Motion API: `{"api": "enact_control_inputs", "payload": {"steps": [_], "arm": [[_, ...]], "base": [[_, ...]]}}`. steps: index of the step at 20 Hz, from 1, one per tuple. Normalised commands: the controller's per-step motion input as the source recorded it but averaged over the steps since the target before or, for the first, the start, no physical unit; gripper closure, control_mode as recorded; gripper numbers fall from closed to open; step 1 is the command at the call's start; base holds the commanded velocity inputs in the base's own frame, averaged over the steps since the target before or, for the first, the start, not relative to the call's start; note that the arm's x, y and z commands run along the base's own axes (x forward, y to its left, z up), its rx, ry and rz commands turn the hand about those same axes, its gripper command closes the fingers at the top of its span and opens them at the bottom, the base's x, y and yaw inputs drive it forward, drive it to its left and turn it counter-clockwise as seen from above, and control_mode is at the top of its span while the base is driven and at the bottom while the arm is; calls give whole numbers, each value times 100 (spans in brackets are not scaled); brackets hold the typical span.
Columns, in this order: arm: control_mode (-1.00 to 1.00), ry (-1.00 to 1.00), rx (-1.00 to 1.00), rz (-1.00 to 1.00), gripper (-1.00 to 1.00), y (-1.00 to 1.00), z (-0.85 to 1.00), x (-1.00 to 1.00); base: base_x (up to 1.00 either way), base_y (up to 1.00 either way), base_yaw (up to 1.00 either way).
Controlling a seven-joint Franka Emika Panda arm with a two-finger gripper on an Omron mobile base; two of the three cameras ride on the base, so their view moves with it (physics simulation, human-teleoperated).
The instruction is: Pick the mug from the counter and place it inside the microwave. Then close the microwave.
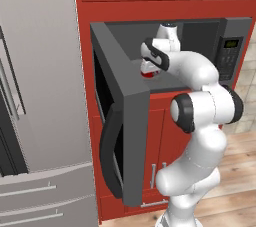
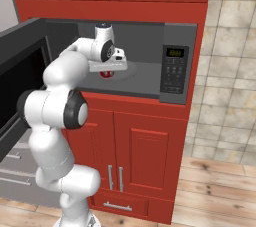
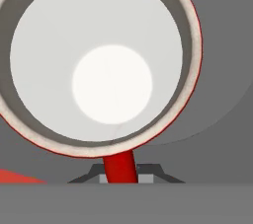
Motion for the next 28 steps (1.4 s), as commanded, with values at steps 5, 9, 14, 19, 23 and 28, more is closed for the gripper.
{"api": "enact_control_inputs", "payload": {"steps": [5, 9, 14, 19, 23, 28], "arm": [[-100, 0, 0, 0, 100, 8, 0, 33], [-100, 0, 0, 0, 100, 2, -2, 35], [-100, 0, 0, 0, 100, 0, -19, 38], [-100, 2, 0, 0, 100, 0, -8, 2], [-100, 8, 0, 0, 100, 0, -10, 0], [-100, 1, 0, 0, 100, 0, -1, 0]], "base": [[0, 0, 0], [0, 0, 0], [0, 0, 0], [0, 0, 0], [0, 0, 0], [0, 0, 0]]}}
